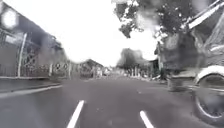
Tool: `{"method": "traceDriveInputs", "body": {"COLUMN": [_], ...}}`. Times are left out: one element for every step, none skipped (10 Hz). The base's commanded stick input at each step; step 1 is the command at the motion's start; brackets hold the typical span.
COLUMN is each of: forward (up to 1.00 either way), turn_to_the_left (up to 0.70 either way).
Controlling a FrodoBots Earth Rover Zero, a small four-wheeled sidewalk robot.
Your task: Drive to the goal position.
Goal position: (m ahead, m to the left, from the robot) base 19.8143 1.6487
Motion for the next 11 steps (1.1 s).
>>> {"method": "traceDriveInputs", "body": {"forward": [1.0, 1.0, 1.0, 1.0, 1.0, 1.0, 1.0, 1.0, 1.0, 1.0, 1.0], "turn_to_the_left": [0.0, 0.0, 0.0, -0.02, -0.4, -0.4, -0.4, -0.4, -0.4, -0.21, 0.0]}}
